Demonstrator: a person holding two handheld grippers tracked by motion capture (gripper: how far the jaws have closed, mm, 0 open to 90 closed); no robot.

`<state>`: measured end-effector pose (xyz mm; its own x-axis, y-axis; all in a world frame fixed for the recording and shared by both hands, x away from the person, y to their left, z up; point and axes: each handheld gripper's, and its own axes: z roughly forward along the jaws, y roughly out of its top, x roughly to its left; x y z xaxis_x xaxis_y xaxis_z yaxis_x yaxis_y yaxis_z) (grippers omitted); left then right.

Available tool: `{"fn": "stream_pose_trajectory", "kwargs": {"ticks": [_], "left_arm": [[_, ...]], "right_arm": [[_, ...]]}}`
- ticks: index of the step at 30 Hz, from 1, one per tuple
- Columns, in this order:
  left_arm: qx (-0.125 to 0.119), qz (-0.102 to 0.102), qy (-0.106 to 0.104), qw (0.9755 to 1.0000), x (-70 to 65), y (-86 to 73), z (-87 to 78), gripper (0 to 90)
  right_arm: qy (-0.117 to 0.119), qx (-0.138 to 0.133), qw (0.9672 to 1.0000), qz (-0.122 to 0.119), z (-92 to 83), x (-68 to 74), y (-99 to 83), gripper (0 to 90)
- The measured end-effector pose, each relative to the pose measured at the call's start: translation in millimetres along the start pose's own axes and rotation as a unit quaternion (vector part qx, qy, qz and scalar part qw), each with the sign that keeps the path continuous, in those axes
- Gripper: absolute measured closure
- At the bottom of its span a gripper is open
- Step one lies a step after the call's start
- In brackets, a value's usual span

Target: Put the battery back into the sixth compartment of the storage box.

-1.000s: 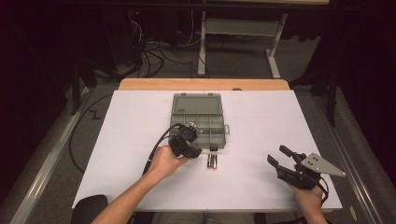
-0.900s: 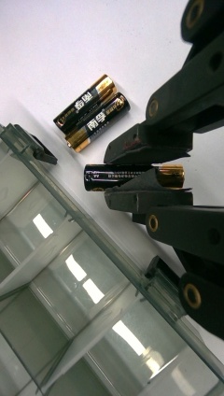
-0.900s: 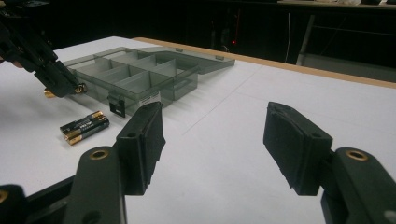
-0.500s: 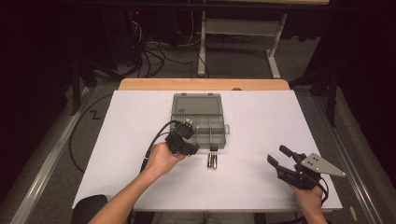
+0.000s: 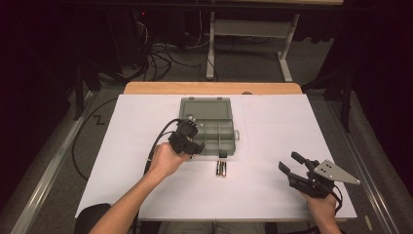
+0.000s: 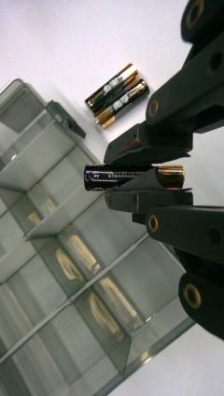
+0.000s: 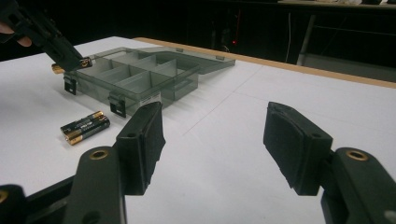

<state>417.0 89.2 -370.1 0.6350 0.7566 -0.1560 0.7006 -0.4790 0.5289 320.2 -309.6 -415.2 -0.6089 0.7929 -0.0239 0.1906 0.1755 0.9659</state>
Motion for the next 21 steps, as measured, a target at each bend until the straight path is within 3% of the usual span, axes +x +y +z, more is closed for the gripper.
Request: {"fn": "stream_pose_trajectory", "kwargs": {"ticks": [11, 21], "left_arm": [[-0.008, -0.013, 0.009, 0.9999, 9.0, 8.6, 1.1, 76.1], [0.0, -0.017, 0.018, 0.9997, 13.0, 16.8, 8.7, 76.2]], "right_arm": [[-0.001, 0.0, 1.0, -0.002, 0.2, -0.1, -0.1, 39.8], [0.0, 0.0, 1.0, -0.002, 0.0, -0.3, -0.1, 39.8]]}}
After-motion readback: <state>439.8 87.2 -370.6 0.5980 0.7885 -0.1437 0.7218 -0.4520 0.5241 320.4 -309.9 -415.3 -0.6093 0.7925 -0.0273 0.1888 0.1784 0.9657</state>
